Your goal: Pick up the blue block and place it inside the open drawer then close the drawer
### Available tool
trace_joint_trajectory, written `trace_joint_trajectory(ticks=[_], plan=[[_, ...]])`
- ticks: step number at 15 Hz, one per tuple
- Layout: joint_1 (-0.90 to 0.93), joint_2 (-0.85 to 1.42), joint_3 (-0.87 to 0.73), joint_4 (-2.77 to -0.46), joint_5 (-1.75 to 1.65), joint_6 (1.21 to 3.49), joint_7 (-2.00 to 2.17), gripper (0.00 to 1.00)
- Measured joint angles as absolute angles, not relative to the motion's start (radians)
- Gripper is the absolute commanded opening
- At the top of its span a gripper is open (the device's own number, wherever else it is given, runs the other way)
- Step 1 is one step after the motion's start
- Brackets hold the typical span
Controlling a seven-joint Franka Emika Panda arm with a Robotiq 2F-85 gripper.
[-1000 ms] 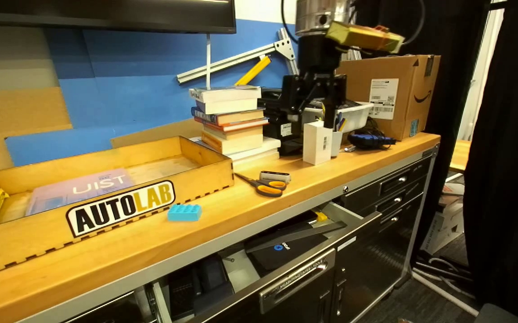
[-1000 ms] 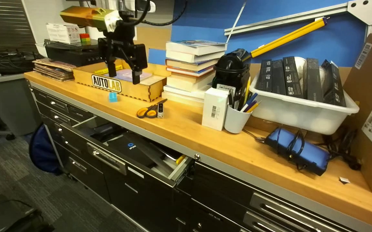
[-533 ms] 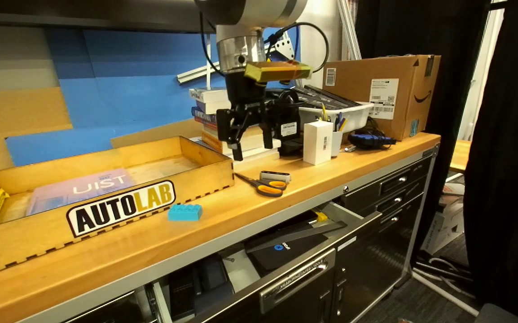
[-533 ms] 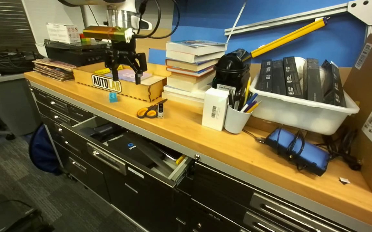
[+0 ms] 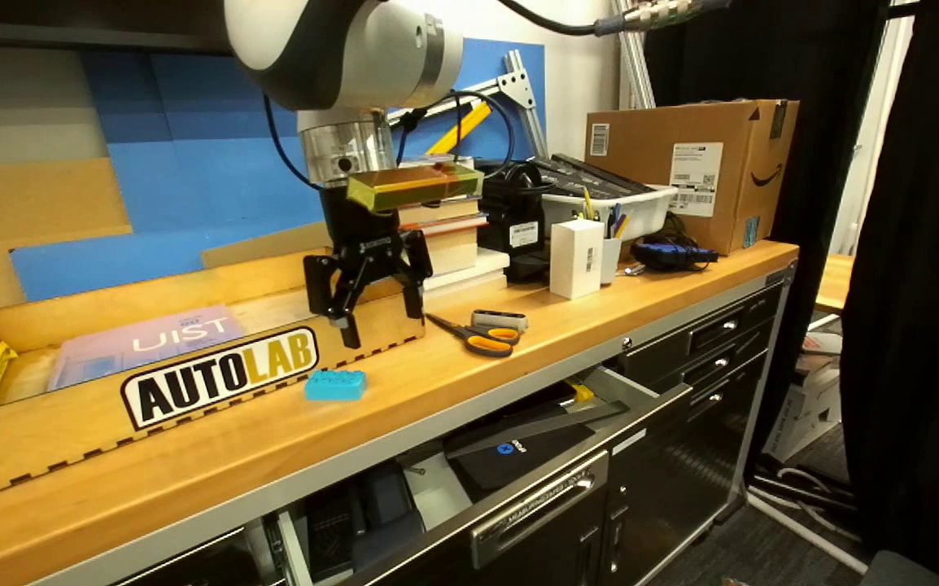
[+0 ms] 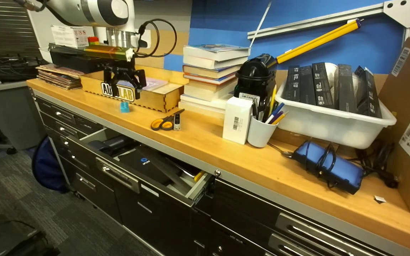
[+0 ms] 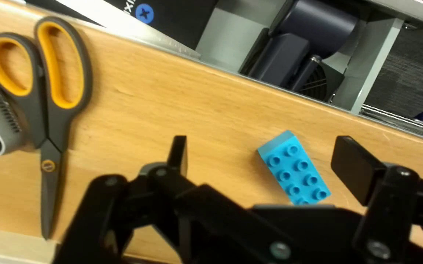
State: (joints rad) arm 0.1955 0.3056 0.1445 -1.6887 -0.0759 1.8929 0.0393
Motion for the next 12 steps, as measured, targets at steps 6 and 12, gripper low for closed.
trace_joint_trajectory(ticks=[6, 12], plan=[[0.262, 0.358, 0.146, -1.683, -0.185, 2.052, 0.122, 1.00], [0.264, 0.402, 0.145, -1.678, -0.194, 2.059, 0.121, 1.00]])
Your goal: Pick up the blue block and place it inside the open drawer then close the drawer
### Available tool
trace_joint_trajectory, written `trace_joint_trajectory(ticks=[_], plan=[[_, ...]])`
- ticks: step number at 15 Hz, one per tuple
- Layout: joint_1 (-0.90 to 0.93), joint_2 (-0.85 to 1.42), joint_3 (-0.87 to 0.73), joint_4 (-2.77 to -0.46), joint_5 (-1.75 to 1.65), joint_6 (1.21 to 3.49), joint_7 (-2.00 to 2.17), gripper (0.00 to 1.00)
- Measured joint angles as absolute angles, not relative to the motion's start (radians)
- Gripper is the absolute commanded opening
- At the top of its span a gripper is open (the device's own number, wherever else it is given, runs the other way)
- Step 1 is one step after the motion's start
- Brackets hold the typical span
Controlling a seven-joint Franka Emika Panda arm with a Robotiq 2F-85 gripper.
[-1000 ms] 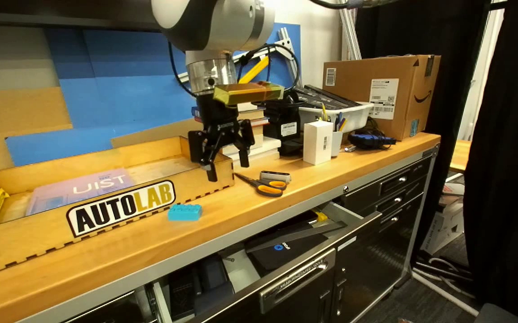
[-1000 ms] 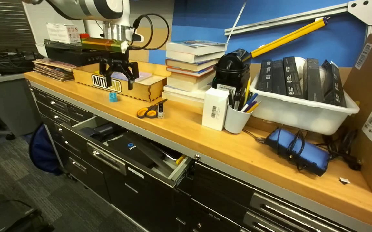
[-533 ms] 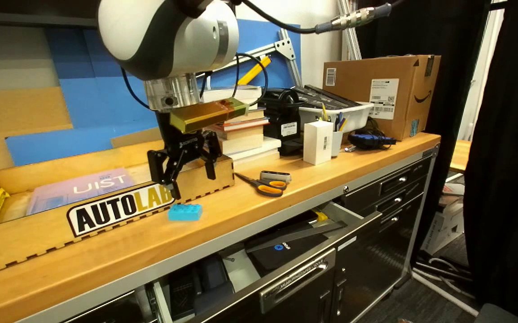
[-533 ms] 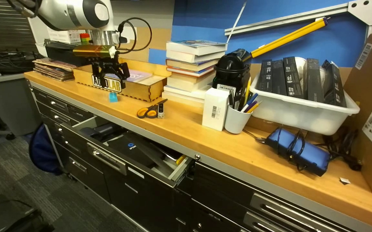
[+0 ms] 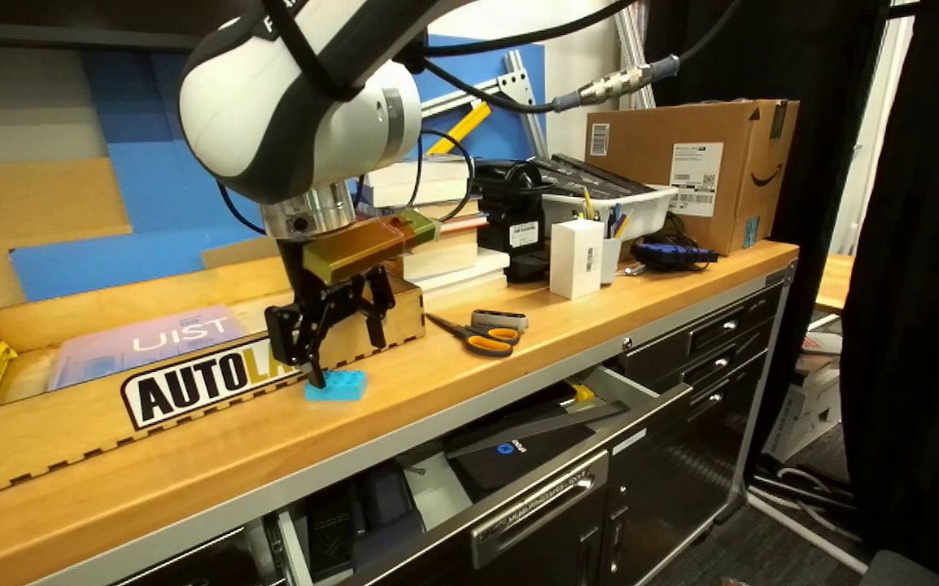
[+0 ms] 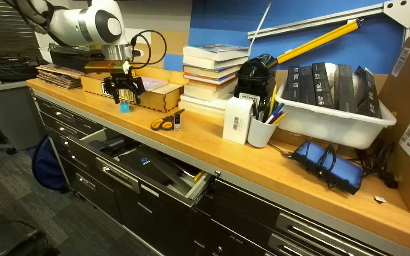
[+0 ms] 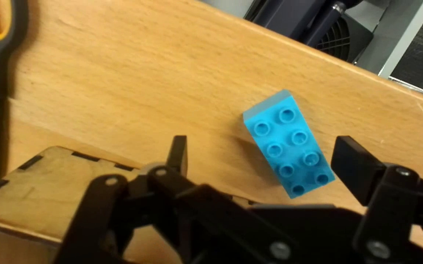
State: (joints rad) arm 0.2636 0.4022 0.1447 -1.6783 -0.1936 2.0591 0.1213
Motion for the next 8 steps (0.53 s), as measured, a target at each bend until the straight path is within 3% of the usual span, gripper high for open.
trace_joint_trajectory(ticks=[8], plan=[[0.257, 0.408, 0.145, -1.671, -0.163, 2.038, 0.063, 1.00]])
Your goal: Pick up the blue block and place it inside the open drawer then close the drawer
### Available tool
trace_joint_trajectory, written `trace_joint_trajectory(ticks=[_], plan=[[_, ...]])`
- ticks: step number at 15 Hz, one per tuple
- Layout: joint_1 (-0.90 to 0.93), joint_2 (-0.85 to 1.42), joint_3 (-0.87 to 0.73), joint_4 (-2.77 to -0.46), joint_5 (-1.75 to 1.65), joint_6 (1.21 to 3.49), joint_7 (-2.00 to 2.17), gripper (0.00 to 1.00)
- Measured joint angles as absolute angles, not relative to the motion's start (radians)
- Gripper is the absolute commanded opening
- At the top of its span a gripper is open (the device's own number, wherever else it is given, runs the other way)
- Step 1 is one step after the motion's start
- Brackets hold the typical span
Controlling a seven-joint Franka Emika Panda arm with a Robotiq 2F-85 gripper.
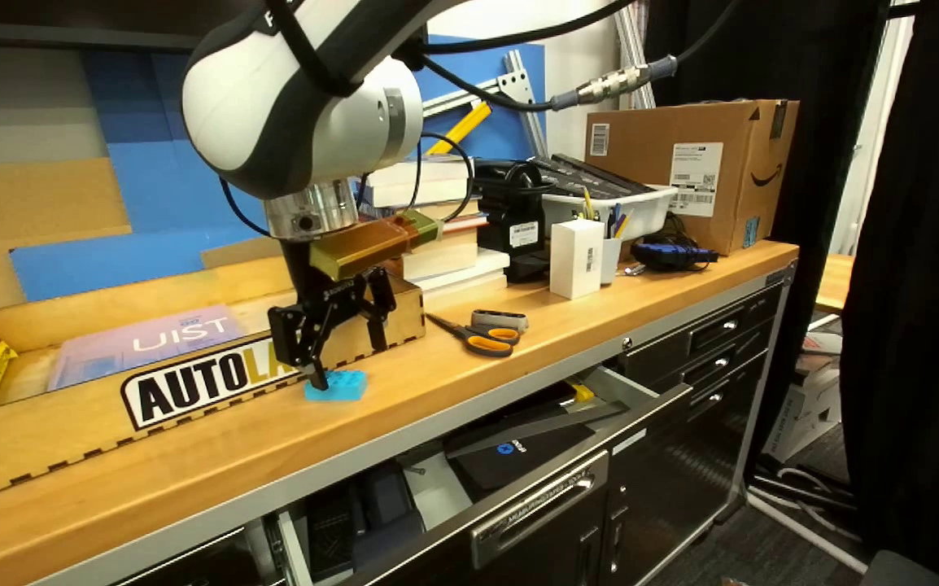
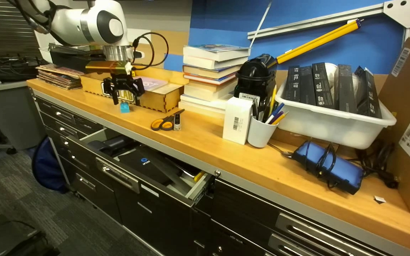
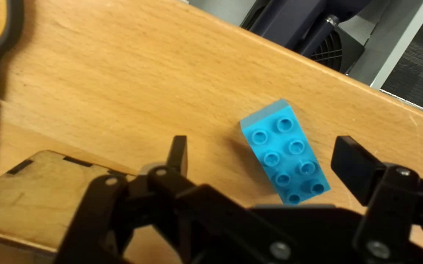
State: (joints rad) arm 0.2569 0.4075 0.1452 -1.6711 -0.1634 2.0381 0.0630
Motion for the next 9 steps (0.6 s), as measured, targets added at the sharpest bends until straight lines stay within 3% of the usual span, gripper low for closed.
trace_joint_trajectory(ticks=[1, 2, 3, 9], plan=[[0.257, 0.411, 0.145, -1.671, -0.162, 2.038, 0.057, 1.00], [0.257, 0.416, 0.145, -1.671, -0.161, 2.038, 0.054, 0.75], [0.257, 0.421, 0.145, -1.671, -0.159, 2.038, 0.050, 0.73], [0.253, 0.431, 0.145, -1.670, -0.130, 2.043, 0.032, 0.27]])
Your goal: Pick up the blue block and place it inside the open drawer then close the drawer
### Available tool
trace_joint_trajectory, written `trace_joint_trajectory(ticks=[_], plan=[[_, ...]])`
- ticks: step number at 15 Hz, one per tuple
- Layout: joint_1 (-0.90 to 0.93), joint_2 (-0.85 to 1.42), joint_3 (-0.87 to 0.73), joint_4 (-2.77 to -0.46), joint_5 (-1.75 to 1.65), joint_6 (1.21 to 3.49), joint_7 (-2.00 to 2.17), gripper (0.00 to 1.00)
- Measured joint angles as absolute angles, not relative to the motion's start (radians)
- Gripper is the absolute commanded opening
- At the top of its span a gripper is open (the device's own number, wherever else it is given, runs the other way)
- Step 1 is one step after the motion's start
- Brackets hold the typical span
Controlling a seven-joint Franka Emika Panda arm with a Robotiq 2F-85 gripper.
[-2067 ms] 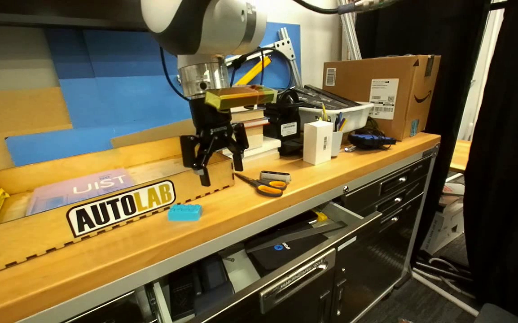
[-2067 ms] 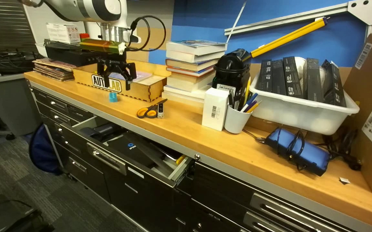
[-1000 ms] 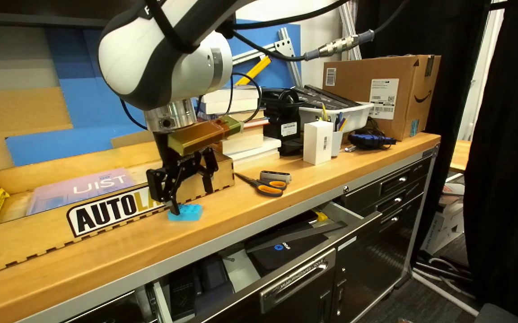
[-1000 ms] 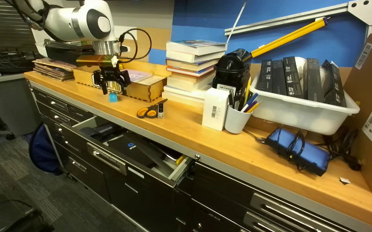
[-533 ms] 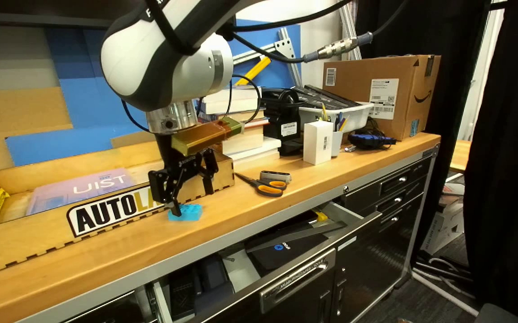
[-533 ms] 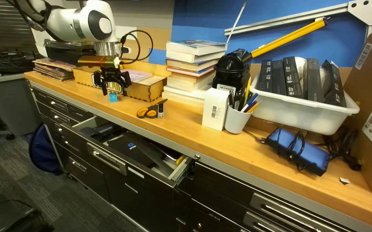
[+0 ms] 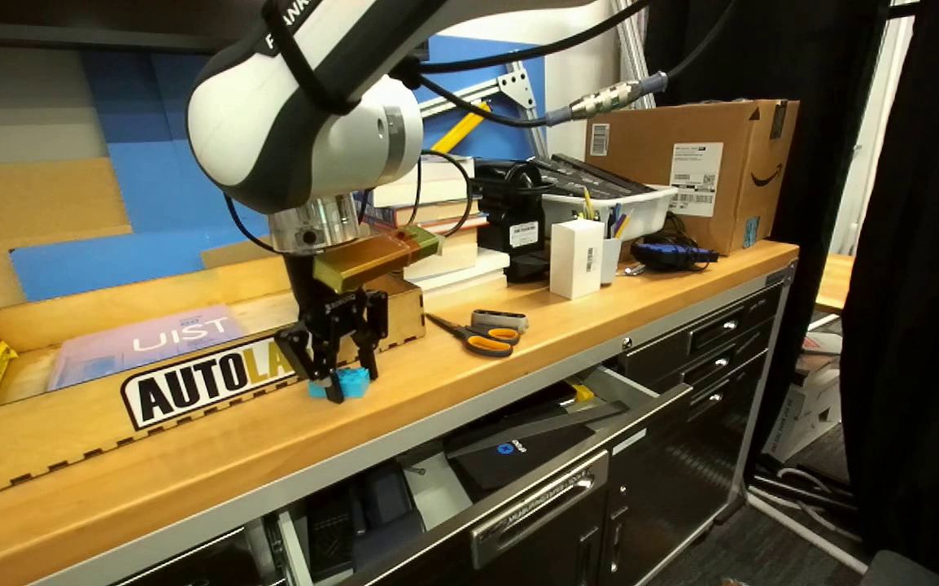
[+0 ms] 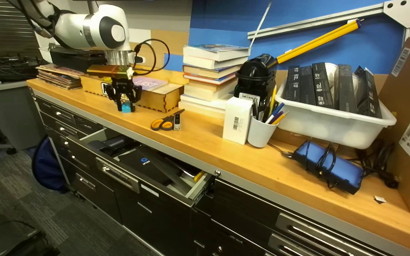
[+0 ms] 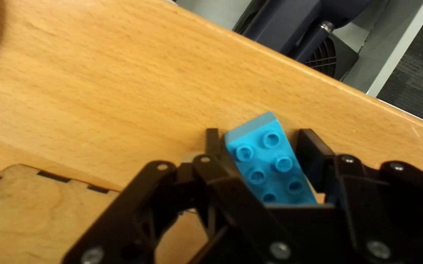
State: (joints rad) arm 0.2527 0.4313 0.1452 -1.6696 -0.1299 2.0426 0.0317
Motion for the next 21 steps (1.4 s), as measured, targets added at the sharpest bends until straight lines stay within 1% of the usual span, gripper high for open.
trace_joint_trajectory(ticks=[1, 2, 3, 9, 17, 21], plan=[[0.251, 0.430, 0.145, -1.669, -0.125, 2.043, 0.029, 0.18], [0.248, 0.429, 0.145, -1.669, -0.122, 2.043, 0.028, 0.12], [0.244, 0.427, 0.145, -1.669, -0.118, 2.042, 0.027, 0.17], [0.169, 0.367, 0.137, -1.731, -0.064, 2.013, 0.003, 0.17], [0.046, 0.124, 0.057, -2.067, 0.014, 1.993, -0.001, 0.18], [-0.009, 0.110, 0.006, -2.147, 0.099, 2.016, -0.026, 0.18]])
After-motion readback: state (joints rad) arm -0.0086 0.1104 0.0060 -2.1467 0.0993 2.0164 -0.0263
